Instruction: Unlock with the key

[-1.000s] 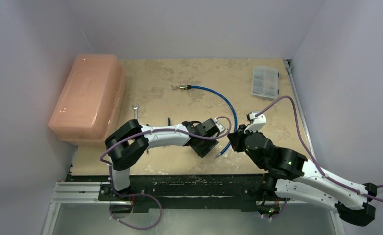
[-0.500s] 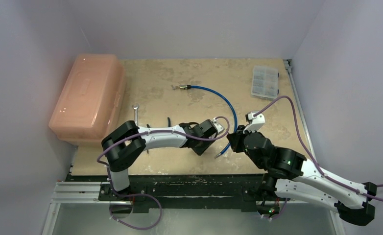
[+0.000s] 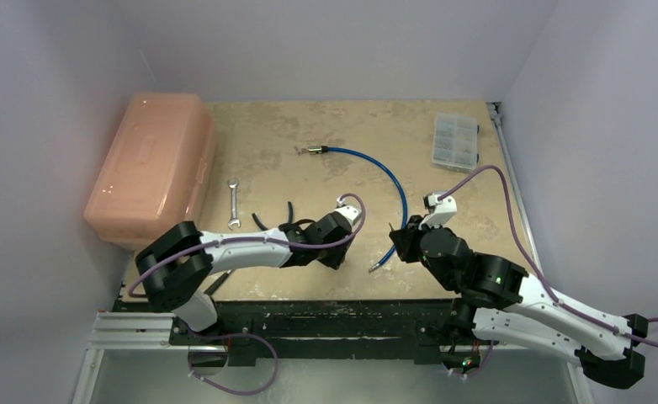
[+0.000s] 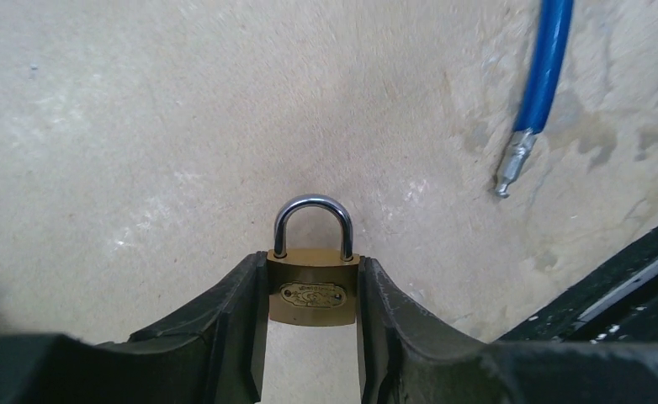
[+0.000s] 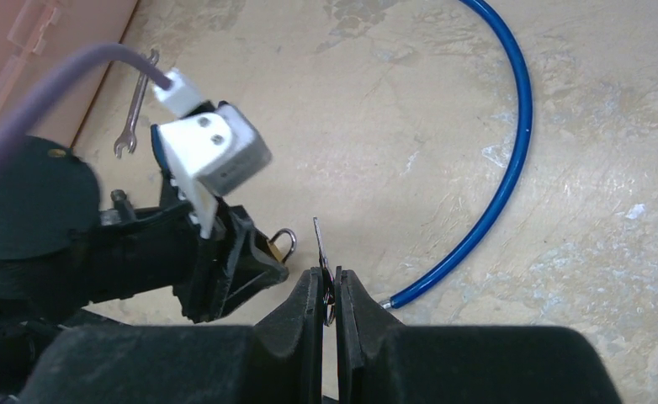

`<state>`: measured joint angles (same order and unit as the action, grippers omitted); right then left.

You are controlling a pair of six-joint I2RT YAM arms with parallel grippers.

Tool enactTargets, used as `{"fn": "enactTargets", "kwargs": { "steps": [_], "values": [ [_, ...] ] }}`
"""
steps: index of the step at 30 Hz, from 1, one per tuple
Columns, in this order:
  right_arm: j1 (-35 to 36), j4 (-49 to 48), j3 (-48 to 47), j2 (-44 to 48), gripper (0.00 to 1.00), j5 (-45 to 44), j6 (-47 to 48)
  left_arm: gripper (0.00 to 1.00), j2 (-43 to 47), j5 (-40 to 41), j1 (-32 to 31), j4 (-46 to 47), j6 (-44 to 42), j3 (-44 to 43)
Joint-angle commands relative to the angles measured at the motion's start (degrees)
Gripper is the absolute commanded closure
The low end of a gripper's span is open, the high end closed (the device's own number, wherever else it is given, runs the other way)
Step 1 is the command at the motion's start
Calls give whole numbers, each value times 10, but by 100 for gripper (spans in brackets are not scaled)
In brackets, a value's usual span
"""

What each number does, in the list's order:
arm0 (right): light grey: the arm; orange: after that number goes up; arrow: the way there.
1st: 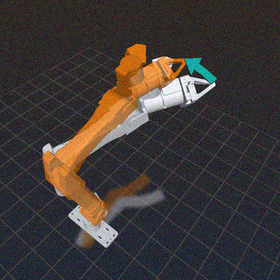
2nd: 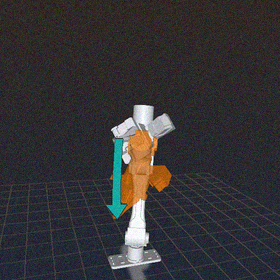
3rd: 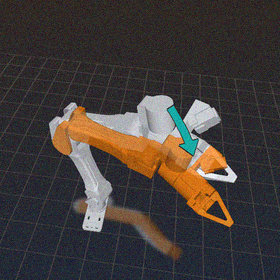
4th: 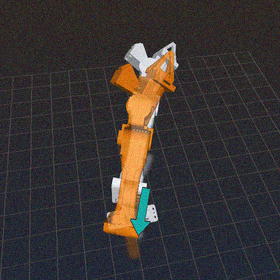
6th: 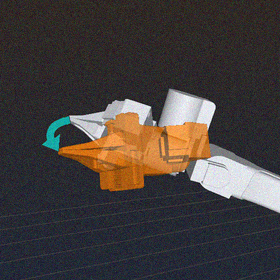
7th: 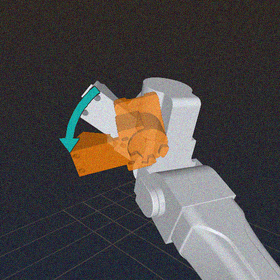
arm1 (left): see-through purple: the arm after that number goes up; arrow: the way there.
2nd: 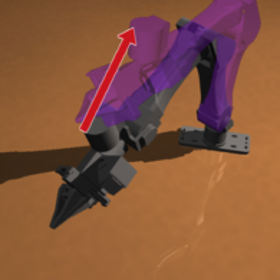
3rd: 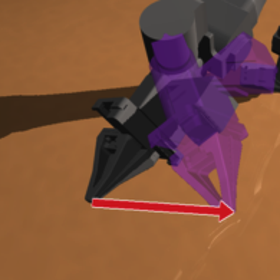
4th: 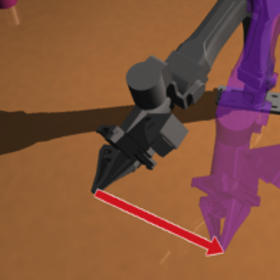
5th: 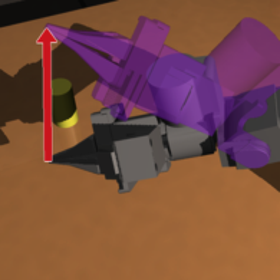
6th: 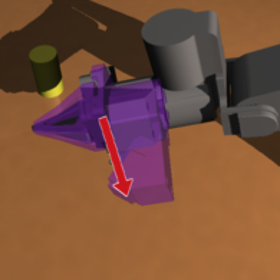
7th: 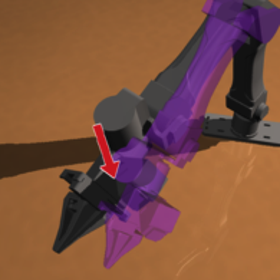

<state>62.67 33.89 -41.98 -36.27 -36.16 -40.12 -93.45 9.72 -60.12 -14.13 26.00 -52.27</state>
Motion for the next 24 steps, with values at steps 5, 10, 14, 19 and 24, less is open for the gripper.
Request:
{"fn": "enactTargets", "kwargs": {
  "steps": [5, 10, 14, 19, 24],
  "values": [
    [2, -13, -8, 6, 100, 5, -13, 100, 182, 55, 5, 205, 101, 123],
    [2, -20, -8, -2, 100, 10, -18, 100, 240, 61, 22, 247, 147, 167],
    [2, -27, -4, -7, 100, 13, -21, 100, 274, 81, 23, 260, 185, 180],
    [2, -32, 0, -11, 100, 13, -24, 100, 319, 97, 23, 267, 227, 193],
    [2, -43, 7, -12, 100, 15, -27, 100, 350, 93, 23, 280, 276, 202]
  ]
}}
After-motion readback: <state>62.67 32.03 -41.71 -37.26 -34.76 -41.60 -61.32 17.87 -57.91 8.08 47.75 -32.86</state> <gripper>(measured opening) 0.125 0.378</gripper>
